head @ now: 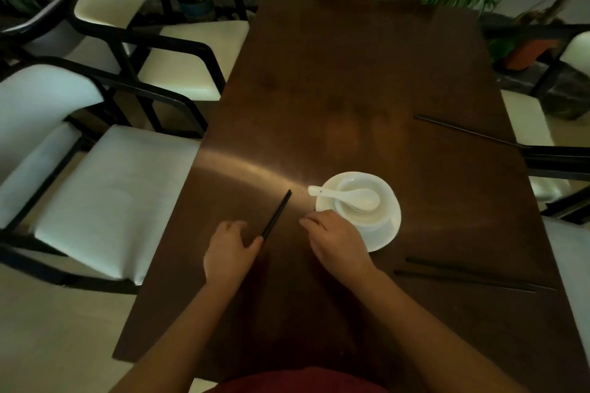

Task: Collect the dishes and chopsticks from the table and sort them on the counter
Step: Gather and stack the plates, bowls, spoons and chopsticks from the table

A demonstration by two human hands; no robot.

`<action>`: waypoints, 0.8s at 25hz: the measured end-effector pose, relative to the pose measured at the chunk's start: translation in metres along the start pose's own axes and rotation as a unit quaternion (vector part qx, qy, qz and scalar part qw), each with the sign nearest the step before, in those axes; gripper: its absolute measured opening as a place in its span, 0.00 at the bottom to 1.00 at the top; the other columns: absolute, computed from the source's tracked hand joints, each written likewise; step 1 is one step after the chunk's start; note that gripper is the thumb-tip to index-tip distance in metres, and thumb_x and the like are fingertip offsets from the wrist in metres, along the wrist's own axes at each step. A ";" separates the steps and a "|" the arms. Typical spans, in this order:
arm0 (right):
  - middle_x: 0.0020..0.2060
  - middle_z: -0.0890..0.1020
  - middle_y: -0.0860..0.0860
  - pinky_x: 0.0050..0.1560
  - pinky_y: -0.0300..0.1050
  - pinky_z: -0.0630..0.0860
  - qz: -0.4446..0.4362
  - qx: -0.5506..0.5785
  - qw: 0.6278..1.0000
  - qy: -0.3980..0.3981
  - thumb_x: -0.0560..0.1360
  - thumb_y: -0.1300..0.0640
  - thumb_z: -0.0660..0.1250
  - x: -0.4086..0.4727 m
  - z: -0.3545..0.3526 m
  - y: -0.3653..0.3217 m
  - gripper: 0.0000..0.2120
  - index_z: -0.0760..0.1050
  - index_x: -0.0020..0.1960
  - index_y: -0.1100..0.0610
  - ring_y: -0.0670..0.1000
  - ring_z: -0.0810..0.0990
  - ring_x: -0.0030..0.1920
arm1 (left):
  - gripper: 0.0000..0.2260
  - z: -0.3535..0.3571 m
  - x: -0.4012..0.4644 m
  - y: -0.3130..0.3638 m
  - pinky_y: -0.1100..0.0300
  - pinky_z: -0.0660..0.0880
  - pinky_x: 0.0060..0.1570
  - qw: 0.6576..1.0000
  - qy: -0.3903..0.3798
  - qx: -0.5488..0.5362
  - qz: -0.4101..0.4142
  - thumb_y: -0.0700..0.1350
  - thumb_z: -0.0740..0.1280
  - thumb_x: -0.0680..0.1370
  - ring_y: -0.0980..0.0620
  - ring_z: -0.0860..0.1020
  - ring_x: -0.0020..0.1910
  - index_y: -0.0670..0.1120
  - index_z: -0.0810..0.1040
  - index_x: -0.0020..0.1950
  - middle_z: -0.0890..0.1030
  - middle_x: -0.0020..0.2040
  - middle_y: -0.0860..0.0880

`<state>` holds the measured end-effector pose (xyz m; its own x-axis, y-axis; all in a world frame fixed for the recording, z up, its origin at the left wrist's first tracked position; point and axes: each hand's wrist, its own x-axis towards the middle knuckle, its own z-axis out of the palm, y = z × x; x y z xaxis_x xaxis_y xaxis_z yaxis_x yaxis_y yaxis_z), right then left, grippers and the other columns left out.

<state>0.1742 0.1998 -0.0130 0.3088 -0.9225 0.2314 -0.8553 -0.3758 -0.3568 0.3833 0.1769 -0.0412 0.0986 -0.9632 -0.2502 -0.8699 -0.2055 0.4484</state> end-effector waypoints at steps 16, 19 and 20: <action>0.34 0.81 0.51 0.46 0.46 0.82 0.589 0.425 0.679 -0.106 0.72 0.57 0.71 0.043 0.100 -0.054 0.10 0.77 0.51 0.59 0.47 0.82 0.35 | 0.07 0.023 -0.030 -0.040 0.61 0.72 0.40 0.999 -0.050 -0.011 0.016 0.42 0.67 0.72 0.52 0.76 0.45 0.44 0.78 0.50 0.77 0.47 0.48; 0.39 0.82 0.54 0.38 0.39 0.81 0.582 0.473 0.652 -0.112 0.74 0.60 0.68 0.045 0.090 -0.054 0.04 0.77 0.47 0.61 0.46 0.80 0.32 | 0.08 0.016 -0.036 -0.042 0.63 0.73 0.43 0.994 -0.083 -0.073 0.016 0.41 0.69 0.72 0.54 0.76 0.43 0.44 0.79 0.51 0.79 0.47 0.48; 0.40 0.83 0.55 0.35 0.36 0.80 0.563 0.482 0.661 -0.116 0.75 0.60 0.67 0.046 0.085 -0.055 0.03 0.78 0.45 0.60 0.46 0.79 0.32 | 0.07 0.013 -0.039 -0.042 0.65 0.74 0.42 0.990 -0.094 -0.101 0.011 0.41 0.69 0.72 0.55 0.76 0.42 0.45 0.79 0.50 0.79 0.45 0.49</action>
<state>0.2710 0.1709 -0.0592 -0.1460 -0.6118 -0.7774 0.0303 0.7827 -0.6216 0.4100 0.2255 -0.0614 -0.0273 -0.9227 -0.3845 -0.7545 -0.2333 0.6134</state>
